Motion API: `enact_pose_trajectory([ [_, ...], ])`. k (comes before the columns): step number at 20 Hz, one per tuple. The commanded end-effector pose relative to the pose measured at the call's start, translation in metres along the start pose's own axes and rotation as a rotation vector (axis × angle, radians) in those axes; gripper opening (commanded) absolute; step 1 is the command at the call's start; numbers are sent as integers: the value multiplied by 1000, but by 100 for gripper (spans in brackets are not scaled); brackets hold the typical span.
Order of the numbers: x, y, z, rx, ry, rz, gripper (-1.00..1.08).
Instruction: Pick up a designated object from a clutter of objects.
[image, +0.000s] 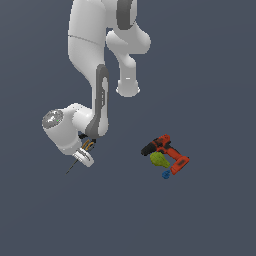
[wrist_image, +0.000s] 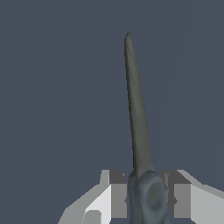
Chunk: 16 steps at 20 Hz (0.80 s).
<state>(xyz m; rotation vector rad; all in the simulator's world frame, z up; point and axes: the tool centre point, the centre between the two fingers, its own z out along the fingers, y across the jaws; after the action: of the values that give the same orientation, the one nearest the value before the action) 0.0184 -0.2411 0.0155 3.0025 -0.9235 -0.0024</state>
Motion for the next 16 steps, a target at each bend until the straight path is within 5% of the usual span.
enact_pose_trajectory([
  [1, 2, -2, -8, 1, 2, -1, -100],
  [16, 25, -26, -130, -1, 2, 1, -100],
])
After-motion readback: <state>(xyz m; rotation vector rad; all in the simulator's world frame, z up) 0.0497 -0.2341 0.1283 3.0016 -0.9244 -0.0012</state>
